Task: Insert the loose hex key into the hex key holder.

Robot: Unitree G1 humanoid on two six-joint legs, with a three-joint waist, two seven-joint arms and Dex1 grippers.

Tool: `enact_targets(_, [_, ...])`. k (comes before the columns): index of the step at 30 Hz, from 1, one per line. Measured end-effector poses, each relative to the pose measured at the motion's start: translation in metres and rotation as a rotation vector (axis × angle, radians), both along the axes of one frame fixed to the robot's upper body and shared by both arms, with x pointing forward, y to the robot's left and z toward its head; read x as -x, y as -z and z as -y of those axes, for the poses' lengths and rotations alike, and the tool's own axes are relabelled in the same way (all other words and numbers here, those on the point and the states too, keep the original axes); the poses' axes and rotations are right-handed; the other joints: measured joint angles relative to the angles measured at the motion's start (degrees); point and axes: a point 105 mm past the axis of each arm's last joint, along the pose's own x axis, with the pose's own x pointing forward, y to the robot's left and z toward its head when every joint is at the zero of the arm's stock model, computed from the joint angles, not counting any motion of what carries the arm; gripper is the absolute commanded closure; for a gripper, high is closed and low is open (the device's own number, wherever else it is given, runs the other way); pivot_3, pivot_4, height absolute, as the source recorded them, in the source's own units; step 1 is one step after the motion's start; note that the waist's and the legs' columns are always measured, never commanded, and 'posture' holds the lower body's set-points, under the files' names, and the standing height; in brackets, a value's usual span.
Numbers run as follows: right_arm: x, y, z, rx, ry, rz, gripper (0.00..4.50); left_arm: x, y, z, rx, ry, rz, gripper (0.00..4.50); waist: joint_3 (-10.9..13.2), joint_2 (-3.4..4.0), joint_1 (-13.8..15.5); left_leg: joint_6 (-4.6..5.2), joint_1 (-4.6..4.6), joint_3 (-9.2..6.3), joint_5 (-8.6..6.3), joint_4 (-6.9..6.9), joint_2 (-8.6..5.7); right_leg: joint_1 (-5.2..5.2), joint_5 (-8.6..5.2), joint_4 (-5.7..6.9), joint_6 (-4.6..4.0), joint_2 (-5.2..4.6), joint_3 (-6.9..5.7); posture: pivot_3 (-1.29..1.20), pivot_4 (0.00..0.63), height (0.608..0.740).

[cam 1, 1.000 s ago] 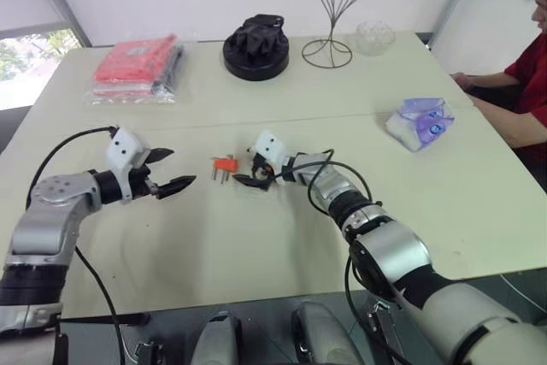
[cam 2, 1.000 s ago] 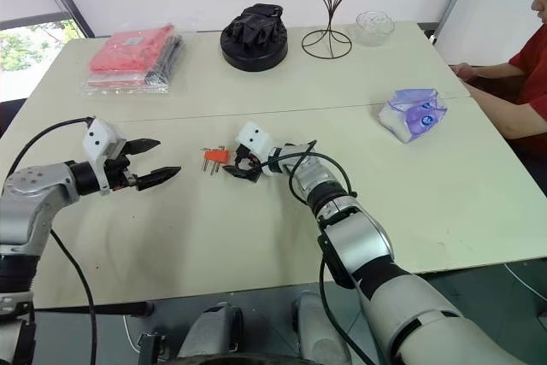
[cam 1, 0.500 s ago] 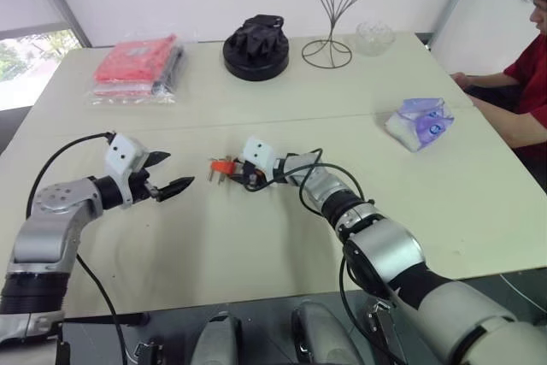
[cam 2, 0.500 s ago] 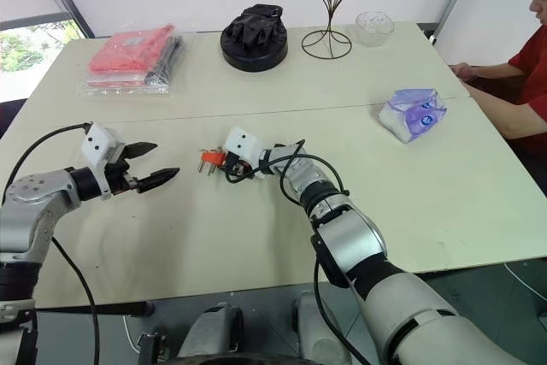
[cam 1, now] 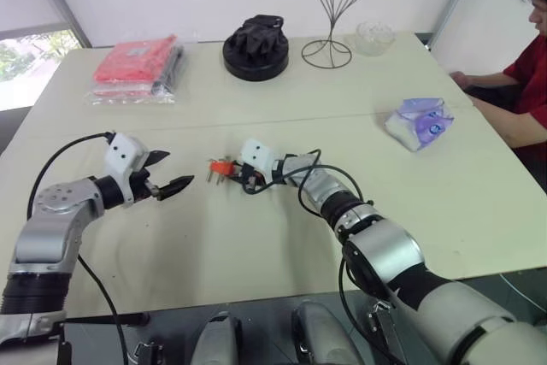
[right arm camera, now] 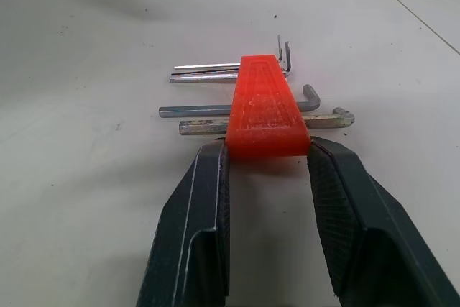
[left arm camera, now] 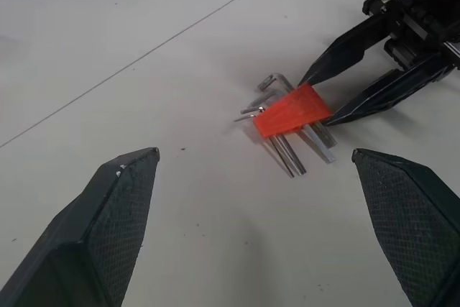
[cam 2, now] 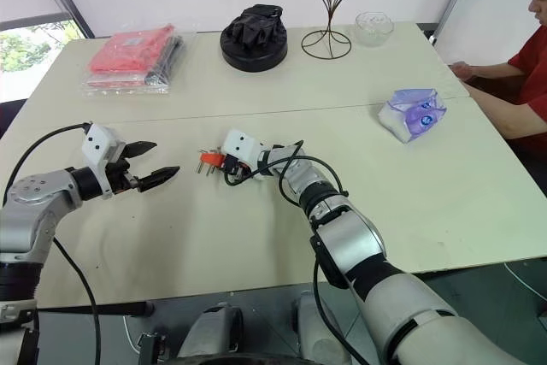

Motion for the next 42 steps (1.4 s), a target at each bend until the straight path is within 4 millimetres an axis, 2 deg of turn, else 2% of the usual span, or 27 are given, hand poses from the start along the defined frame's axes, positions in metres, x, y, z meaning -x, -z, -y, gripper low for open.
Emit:
enact_targets(5, [-0.001, -0.003, 0.004, 0.03, -0.023, 0.061, 3.51, 0.0, 0.0, 0.001, 0.003, 0.002, 0.001, 0.0, 0.0, 0.0, 0.11, 0.0, 0.0, 0.0, 0.0, 0.0, -0.01, 0.0, 0.0, 0.0, 0.0, -0.03, 0.0, 0.0, 0.15, 0.74])
enact_targets(8, [-0.004, -0.021, 0.019, 0.127, -0.12, 0.288, 3.51, -0.002, -0.006, 0.007, 0.041, 0.042, 0.004, 0.0, 0.03, 0.02, 0.53, -0.04, -0.12, 0.01, 0.02, 0.03, -0.05, -0.02, 0.0, -0.03, 0.01, -0.09, -0.06, 0.0, 0.15, 0.74])
enact_targets(10, [-0.008, -0.045, 0.038, 0.207, -0.186, 0.494, 3.51, -0.004, -0.013, 0.012, 0.082, 0.083, 0.001, 0.0, 0.06, 0.03, 1.06, -0.1, -0.19, 0.02, 0.05, 0.03, -0.1, -0.04, 0.01, -0.08, 0.02, -0.13, -0.12, 0.0, 0.15, 0.74])
enact_targets(14, [-0.011, -0.111, 0.065, 0.323, -0.249, 0.885, 3.51, -0.013, -0.039, 0.03, 0.242, 0.192, -0.017, 0.0, 0.08, 0.0, 1.23, -0.1, -0.19, 0.08, 0.05, 0.05, -0.17, -0.06, 0.01, -0.09, 0.03, -0.05, -0.12, 0.0, 0.15, 0.74])
enact_targets(16, [-0.011, -0.137, 0.071, 0.346, -0.251, 1.022, 3.51, -0.015, -0.056, 0.041, 0.304, 0.26, -0.013, 0.0, 0.07, -0.02, 1.09, -0.09, -0.17, 0.13, 0.05, 0.04, -0.15, -0.05, 0.01, -0.09, 0.02, 0.0, -0.11, 0.0, 0.15, 0.74])
enact_targets(18, [-0.01, -0.153, 0.078, 0.353, -0.24, 1.103, 3.51, -0.02, -0.073, 0.053, 0.357, 0.323, 0.008, 0.0, 0.07, -0.02, 0.95, -0.09, -0.16, 0.16, 0.05, 0.04, -0.14, -0.05, 0.01, -0.1, 0.02, 0.04, -0.1, 0.0, 0.15, 0.74])
enact_targets(20, [-0.008, -0.156, 0.08, 0.35, -0.242, 1.136, 3.51, -0.025, -0.081, 0.06, 0.391, 0.354, 0.018, 0.0, 0.06, -0.02, 0.42, -0.1, -0.14, 0.2, 0.05, 0.04, -0.14, -0.05, 0.01, -0.08, 0.02, 0.06, -0.06, 0.0, 0.15, 0.74])
enact_targets(24, [-0.005, -0.165, 0.09, 0.356, -0.235, 1.198, 3.51, -0.035, -0.083, 0.074, 0.442, 0.407, -0.003, 0.0, 0.07, -0.02, 0.24, -0.1, -0.15, 0.18, 0.06, 0.05, -0.11, -0.05, 0.01, -0.08, 0.02, 0.1, -0.06, 0.0, 0.15, 0.74])
enact_targets(30, [0.011, -0.183, 0.081, 0.298, -0.277, 1.313, 3.51, -0.047, -0.097, 0.098, 0.427, 0.506, 0.023, 0.0, 0.07, -0.03, 0.28, -0.44, -0.15, 0.2, 0.25, 0.06, -0.12, -0.05, 0.01, -0.07, 0.02, 0.11, -0.05, 0.0, 0.15, 0.74])
enact_targets(36, [0.017, -0.176, 0.079, 0.274, -0.282, 1.311, 3.51, -0.059, -0.095, 0.11, 0.405, 0.561, 0.006, 0.0, 0.08, -0.04, 0.28, -0.43, -0.16, 0.21, 0.26, 0.07, -0.15, -0.05, 0.01, -0.08, 0.02, 0.1, -0.05, 0.0, 0.15, 0.74])
enact_targets(42, [0.019, -0.168, 0.081, 0.279, -0.275, 1.287, 3.51, -0.063, -0.106, 0.118, 0.384, 0.616, 0.016, 0.0, 0.08, -0.05, 0.26, -0.43, -0.16, 0.2, 0.26, 0.07, -0.15, -0.05, 0.01, -0.08, 0.02, 0.12, -0.05, 0.0, 0.15, 0.74])
